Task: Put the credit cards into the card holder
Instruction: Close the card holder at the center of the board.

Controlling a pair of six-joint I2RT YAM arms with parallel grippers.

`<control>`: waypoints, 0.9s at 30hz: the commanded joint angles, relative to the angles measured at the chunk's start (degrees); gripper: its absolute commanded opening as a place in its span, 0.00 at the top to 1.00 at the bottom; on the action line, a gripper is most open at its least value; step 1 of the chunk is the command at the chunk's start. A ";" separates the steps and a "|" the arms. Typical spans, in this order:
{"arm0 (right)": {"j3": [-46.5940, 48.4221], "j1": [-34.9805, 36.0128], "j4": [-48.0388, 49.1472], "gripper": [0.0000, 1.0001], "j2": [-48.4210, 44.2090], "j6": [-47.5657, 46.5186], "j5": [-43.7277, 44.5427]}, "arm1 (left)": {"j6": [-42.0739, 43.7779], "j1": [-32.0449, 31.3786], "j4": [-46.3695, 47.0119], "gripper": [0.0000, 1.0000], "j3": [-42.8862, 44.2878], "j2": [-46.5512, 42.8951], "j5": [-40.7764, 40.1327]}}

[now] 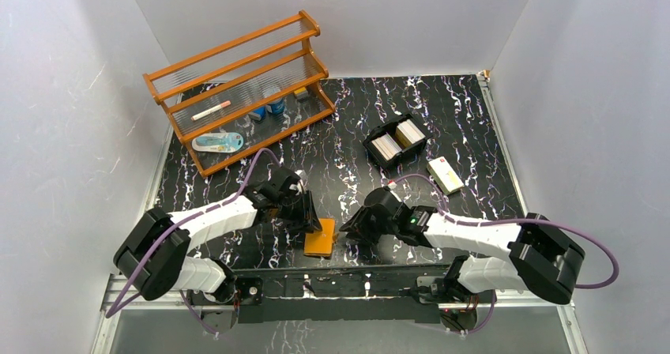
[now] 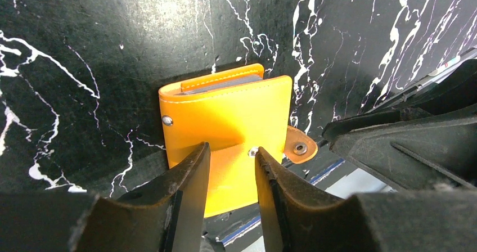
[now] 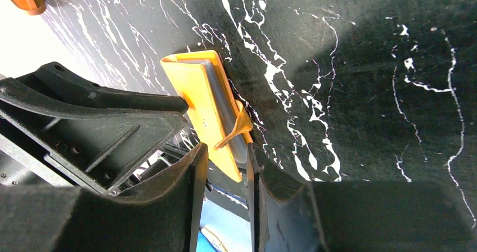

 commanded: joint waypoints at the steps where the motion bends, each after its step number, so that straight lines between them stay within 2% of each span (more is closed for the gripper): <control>1: 2.70 0.56 2.18 0.61 1.44 1.31 -0.79 | 0.14 -0.22 1.19 0.66 -1.38 1.21 -0.79; 7: 2.67 0.53 3.74 0.61 2.96 0.96 -1.39 | 0.27 -0.42 1.98 0.67 -2.24 2.04 -1.69; 12: 2.72 0.68 5.82 0.70 4.48 -2.43 -1.30 | 0.62 -0.54 0.80 0.67 -2.57 1.46 -4.07; 19: 5.49 0.69 4.72 0.74 7.13 -8.32 -2.65 | 1.15 -0.77 -0.57 0.68 -2.93 1.74 -6.82; 25: 6.64 1.02 4.22 0.97 8.57 -11.66 -4.38 | 1.24 -0.85 -0.57 0.69 -3.12 2.04 -7.69; 27: 7.44 1.28 3.02 1.00 8.66 -13.83 -4.37 | 1.24 -0.86 -0.61 0.69 -3.29 2.04 -8.02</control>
